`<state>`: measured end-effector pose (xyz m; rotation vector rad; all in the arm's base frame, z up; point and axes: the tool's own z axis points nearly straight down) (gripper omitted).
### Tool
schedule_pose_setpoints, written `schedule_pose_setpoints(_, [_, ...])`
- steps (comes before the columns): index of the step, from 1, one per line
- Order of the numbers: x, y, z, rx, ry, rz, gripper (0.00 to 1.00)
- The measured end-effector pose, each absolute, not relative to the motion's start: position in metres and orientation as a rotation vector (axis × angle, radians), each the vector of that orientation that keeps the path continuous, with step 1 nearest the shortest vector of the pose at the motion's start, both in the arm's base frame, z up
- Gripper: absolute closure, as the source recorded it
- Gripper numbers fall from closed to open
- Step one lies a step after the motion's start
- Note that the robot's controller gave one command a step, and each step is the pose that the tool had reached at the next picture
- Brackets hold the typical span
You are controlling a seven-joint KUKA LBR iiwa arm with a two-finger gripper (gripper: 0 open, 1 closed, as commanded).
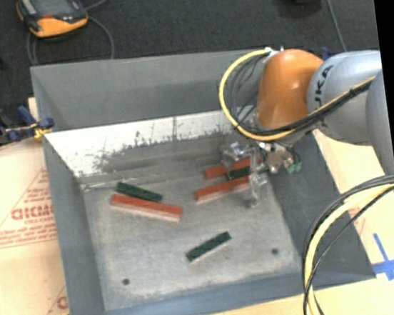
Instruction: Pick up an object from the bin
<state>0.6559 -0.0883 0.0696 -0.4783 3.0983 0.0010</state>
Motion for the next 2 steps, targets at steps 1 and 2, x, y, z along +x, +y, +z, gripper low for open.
schedule_pose_setpoints(1, [0.658, -0.092, 0.076, -0.470, 3.093, -0.003, 1.00])
schedule_pose_setpoints(2, [0.652, -0.131, 0.228, -1.086, 2.937, -0.011, 1.00])
